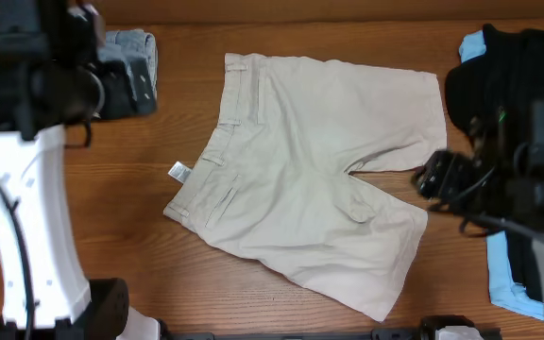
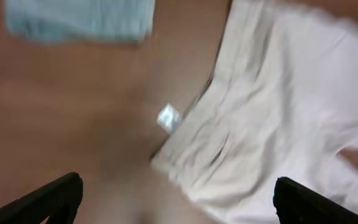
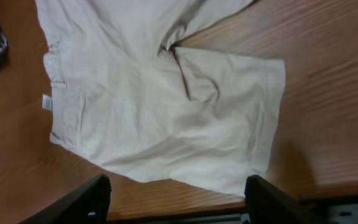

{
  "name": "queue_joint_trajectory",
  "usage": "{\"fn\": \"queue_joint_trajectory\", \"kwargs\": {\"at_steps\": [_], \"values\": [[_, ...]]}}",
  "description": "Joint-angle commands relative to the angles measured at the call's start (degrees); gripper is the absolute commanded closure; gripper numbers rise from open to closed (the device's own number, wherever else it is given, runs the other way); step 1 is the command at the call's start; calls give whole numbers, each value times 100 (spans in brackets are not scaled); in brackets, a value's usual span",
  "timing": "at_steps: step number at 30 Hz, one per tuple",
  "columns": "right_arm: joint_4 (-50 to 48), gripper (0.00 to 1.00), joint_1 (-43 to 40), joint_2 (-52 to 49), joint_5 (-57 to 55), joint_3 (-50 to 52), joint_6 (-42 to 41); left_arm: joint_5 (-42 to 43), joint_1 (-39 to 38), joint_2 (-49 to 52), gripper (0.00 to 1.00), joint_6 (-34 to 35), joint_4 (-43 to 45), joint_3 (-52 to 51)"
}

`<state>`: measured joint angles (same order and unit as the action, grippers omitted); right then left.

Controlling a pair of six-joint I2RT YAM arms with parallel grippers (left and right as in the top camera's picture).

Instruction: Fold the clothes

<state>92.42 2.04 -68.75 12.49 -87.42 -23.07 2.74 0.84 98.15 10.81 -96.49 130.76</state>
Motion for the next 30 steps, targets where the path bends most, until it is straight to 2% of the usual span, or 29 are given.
{"fn": "queue_joint_trajectory", "kwargs": {"at_steps": [1,6,11,16,22,26,30], "values": [[-289,27,195,538,2,1027,-616,-44,-13,-28,0,83,136,-1176],[-1410,28,256,778,-37,2835,-1025,-31,-17,-28,0,76,1075,-2625],[-2500,28,240,212,-72,3971,-1154,-37,-15,-22,0,74,1926,-3735],[-3134,28,234,-682,-605,4166,-1311,-35,-17,-22,0,74,2450,-4378],[-3672,28,234,-1757,-691,4166,-1327,-37,-15,-13,0,26,2653,-4712],[-3989,28,234,-2090,-863,4166,-1327,-35,-15,-13,0,11,2752,-4782],[-4258,28,232,-2194,-1738,4166,-1596,-37,-15,-11,0,2,2813,-4806]]}}
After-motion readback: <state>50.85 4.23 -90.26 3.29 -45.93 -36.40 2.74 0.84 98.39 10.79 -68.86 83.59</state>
